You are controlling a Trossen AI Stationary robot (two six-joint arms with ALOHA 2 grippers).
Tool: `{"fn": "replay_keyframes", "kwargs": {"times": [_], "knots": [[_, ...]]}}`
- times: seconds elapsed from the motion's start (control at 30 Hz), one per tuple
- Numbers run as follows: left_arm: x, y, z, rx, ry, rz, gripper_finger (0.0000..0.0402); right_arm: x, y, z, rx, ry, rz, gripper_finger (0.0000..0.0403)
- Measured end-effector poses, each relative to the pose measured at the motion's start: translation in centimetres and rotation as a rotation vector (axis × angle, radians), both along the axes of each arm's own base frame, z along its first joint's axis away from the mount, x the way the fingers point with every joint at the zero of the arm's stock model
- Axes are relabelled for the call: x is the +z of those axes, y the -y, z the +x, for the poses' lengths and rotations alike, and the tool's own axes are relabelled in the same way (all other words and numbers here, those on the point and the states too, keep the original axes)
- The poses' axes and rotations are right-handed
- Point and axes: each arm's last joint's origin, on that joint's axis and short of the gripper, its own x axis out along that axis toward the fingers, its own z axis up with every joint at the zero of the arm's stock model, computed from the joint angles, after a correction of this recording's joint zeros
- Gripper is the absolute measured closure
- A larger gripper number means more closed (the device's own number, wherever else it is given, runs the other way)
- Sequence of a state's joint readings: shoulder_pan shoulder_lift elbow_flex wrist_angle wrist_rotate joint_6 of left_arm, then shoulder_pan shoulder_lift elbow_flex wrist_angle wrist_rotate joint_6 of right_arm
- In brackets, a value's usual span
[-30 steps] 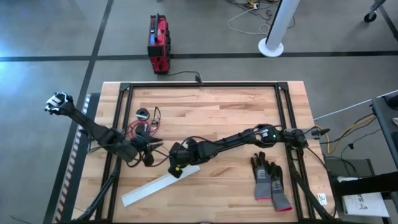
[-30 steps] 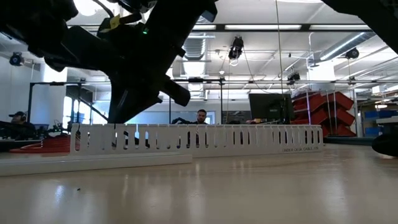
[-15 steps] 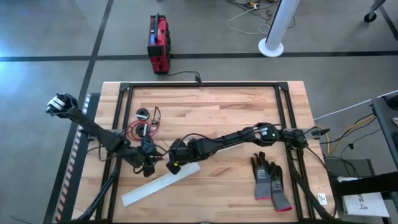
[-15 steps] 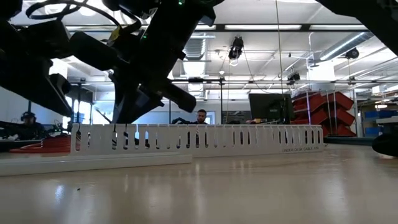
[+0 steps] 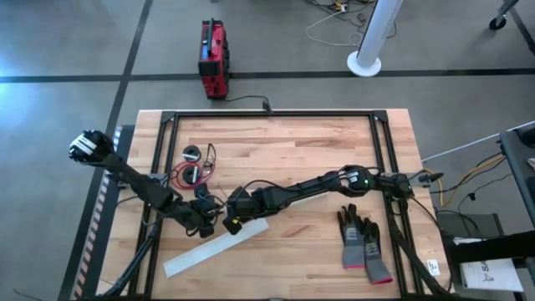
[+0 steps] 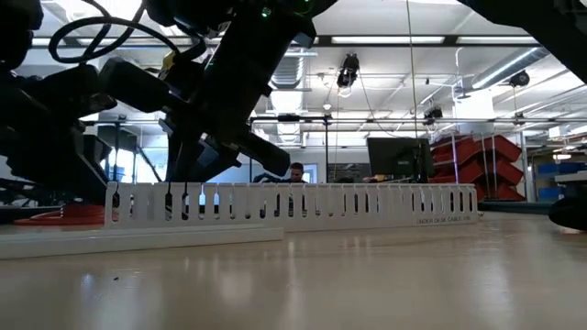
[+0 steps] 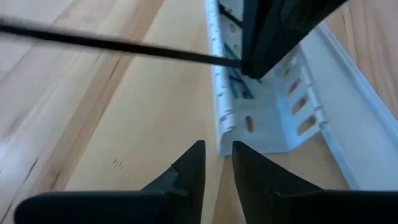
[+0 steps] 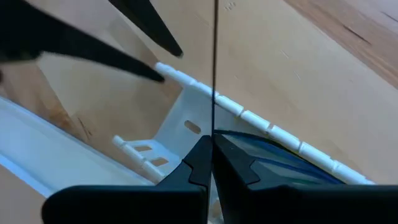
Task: Ziptie cables
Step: Put the cable wires into the white cable duct
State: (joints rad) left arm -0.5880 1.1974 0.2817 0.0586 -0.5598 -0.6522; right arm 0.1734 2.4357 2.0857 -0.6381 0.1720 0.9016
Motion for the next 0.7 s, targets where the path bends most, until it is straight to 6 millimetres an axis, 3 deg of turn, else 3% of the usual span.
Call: {"fn": "replay_keyframes", "kwargs": {"times": [0.3, 0.5, 0.6, 0.7], "knots": [[-1.3, 0.6, 1.0, -0.083, -0.003, 0.105, 0.0299, 0.0, 0.0, 0.1, 0.004, 0.013, 0.006, 0.0403], [-1.8, 0.7, 1.4, -0.051, 0.018, 0.151, 0.0279, 0.0, 0.3, 0.2, 0.001, 0.016, 0.015, 0.0403], [-2.2, 0.7, 1.4, -0.05, 0.008, 0.16, 0.0288, 0.0, 0.3, 0.2, -0.003, 0.019, 0.017, 0.0403], [-2.6, 0.9, 1.6, -0.049, 0.009, 0.159, 0.0324, 0.0, 0.4, 0.3, -0.006, 0.019, 0.02, 0.0403]]}}
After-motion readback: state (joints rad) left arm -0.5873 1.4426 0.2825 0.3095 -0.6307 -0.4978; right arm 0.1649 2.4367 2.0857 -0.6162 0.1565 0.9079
